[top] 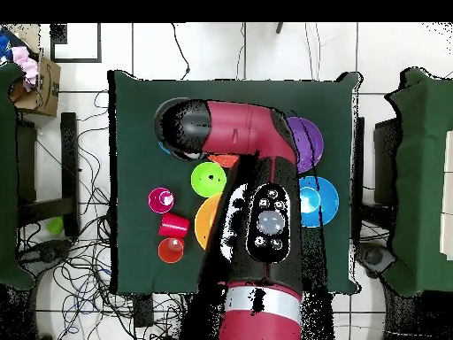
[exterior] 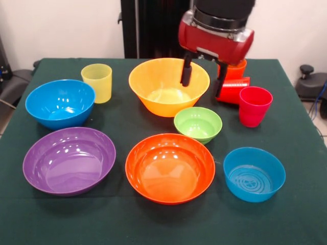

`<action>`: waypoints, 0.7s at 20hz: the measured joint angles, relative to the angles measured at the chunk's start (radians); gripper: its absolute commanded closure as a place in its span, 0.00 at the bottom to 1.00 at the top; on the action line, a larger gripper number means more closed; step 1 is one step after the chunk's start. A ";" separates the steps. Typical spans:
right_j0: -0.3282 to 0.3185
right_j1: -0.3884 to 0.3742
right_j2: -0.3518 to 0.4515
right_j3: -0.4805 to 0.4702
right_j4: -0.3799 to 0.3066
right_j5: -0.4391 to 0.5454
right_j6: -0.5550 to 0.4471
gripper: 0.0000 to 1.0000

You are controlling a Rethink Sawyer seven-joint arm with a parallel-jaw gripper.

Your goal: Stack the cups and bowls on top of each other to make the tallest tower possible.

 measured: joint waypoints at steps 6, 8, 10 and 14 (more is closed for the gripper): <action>-0.092 -0.049 0.031 0.084 -0.036 -0.141 0.000 0.00; -0.115 -0.055 0.036 0.106 -0.058 -0.187 0.000 0.00; -0.155 -0.060 0.047 0.138 -0.104 -0.269 0.000 0.00; -0.192 -0.059 0.057 0.171 -0.156 -0.338 0.000 0.00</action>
